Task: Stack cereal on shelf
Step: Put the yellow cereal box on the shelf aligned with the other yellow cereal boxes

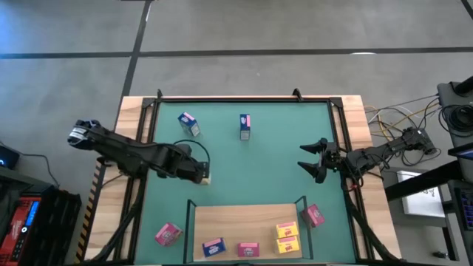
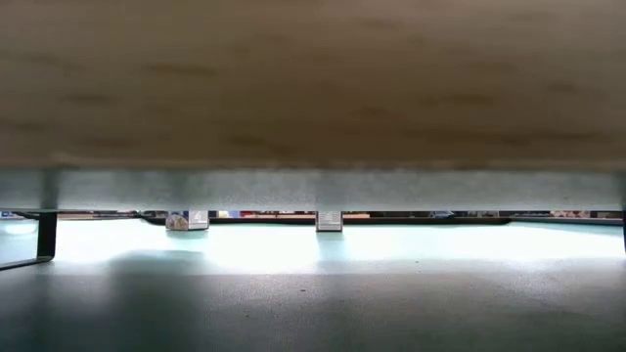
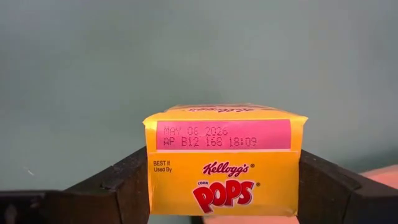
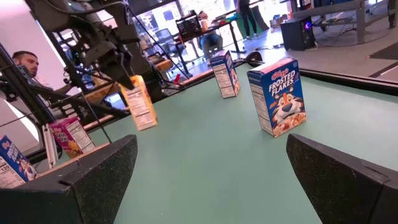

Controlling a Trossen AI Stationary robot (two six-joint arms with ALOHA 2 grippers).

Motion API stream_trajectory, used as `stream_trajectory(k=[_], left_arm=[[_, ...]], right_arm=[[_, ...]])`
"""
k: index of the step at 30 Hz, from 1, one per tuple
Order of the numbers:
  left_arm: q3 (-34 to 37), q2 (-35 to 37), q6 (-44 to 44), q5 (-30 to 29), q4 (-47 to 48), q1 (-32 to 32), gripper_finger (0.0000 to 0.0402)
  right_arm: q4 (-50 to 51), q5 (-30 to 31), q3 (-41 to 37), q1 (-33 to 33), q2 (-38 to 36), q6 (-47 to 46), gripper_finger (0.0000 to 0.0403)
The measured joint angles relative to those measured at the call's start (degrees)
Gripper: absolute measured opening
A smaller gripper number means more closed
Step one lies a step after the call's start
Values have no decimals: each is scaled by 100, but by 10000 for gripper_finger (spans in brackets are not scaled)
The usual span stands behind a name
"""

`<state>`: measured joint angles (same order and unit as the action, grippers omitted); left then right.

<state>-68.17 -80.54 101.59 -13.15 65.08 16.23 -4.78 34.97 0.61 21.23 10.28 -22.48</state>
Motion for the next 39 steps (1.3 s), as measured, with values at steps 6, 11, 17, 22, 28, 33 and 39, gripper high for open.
stream_trajectory(k=[6, 11, 17, 22, 28, 33, 39], left_arm=[[-822, -630, 10, 70, 230, 0, 279], [-1520, -1167, 10, 145, 498, 22, 279], [-2052, -1667, 110, 436, 599, 35, 279], [-2272, -1878, 166, 692, 504, 94, 279], [-2552, -2081, 165, 859, 262, 282, 279], [-2945, -2315, 214, 942, 214, 490, 279], [-3623, -2755, 427, 942, 422, 697, 278]], right_arm=[[0, 0, 0, -2, 0, 0, 400], [0, 2, 2, 1, 0, 0, 400], [0, 2, -1, 0, 0, 0, 400], [-1, 0, 1, 0, 0, 0, 400], [0, 2, -1, 1, 0, 0, 400], [-2, 0, 2, -1, 0, 0, 400], [-2, 0, 0, 1, 0, 0, 400]])
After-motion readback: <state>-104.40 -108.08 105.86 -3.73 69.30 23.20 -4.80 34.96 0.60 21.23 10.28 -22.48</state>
